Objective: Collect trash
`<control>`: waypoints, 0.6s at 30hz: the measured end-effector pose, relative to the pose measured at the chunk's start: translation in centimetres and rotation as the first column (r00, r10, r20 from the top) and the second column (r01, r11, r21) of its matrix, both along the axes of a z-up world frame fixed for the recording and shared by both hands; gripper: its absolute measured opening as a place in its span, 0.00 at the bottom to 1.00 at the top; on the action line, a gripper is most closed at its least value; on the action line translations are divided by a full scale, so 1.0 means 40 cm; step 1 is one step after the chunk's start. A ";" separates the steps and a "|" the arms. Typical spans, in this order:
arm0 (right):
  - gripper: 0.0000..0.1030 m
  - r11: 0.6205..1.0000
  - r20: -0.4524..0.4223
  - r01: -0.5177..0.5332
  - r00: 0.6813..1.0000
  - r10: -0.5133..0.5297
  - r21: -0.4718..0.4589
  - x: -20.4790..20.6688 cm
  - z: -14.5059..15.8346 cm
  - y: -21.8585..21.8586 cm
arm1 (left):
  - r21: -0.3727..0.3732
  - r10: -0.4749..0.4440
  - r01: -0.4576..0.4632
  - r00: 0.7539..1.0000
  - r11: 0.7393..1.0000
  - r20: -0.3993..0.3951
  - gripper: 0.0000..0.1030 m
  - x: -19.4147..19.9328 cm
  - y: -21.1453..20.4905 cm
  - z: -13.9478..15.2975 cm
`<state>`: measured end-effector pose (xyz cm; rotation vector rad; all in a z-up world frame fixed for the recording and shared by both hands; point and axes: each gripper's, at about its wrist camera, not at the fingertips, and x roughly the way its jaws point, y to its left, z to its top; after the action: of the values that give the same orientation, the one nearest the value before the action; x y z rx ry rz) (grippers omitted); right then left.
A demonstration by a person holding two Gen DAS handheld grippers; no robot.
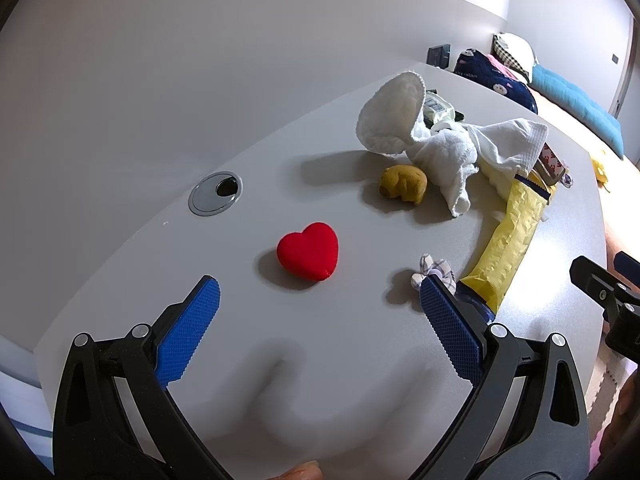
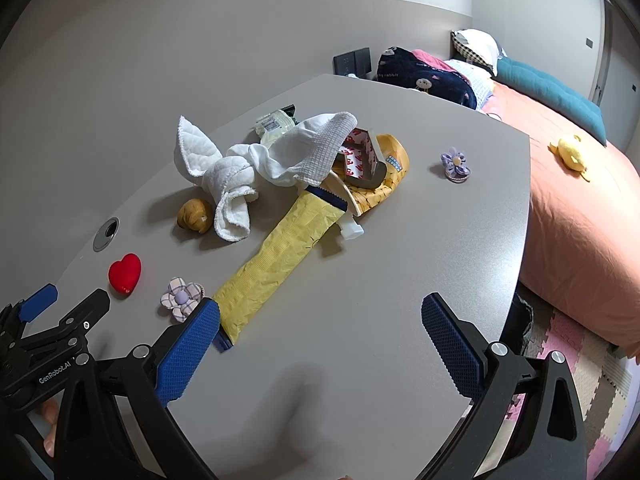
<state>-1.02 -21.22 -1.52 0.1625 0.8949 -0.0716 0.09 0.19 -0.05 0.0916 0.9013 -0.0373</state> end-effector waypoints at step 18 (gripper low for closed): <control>0.97 1.000 0.004 -0.007 1.000 0.007 0.017 -0.004 -0.005 -0.004 | 0.002 0.012 -0.012 1.000 1.000 -0.019 0.94 0.008 0.008 -0.010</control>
<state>-1.19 -21.37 -1.72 0.1750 0.8928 -0.0573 0.41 0.52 -0.44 0.0881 0.9209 -0.0264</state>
